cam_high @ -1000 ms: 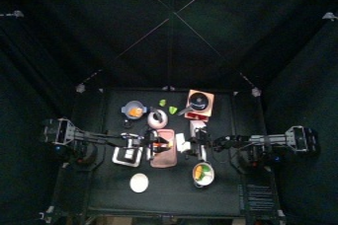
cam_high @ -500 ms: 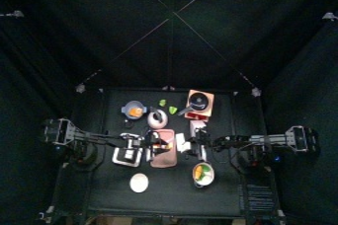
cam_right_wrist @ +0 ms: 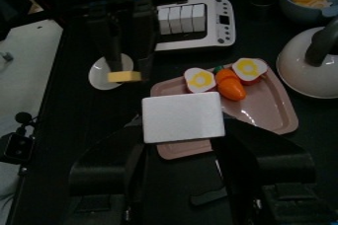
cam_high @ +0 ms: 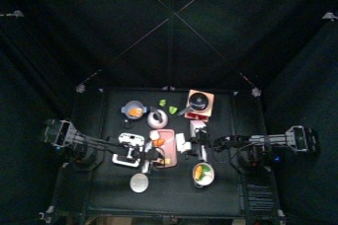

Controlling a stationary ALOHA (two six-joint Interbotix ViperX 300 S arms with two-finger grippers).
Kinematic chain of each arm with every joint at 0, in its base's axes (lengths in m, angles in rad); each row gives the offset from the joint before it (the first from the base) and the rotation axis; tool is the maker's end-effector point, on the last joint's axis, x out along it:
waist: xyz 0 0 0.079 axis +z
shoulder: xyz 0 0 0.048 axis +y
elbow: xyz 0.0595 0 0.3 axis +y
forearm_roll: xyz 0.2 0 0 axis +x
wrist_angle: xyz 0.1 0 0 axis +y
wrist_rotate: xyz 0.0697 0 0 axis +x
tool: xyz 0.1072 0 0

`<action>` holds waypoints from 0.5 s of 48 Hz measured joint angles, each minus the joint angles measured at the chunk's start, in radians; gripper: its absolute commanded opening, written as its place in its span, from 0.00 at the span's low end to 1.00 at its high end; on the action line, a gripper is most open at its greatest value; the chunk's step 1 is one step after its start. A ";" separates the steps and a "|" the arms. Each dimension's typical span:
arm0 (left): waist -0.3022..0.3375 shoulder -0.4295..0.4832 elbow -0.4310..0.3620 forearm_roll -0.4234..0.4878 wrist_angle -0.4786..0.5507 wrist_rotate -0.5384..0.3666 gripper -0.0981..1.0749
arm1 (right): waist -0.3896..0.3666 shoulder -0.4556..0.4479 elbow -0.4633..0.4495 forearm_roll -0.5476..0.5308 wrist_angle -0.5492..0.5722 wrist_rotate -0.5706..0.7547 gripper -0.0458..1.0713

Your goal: Place egg block below plate

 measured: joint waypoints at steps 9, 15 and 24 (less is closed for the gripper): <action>-0.072 0.054 -0.040 0.000 0.104 0.000 0.48 | 0.011 -0.017 0.017 0.003 0.000 0.000 0.51; -0.095 0.106 -0.086 -0.009 0.193 -0.008 0.48 | 0.012 -0.026 0.021 0.003 0.000 0.000 0.51; -0.121 0.187 -0.184 -0.048 0.380 -0.006 0.48 | 0.012 -0.028 0.020 0.003 0.000 0.000 0.51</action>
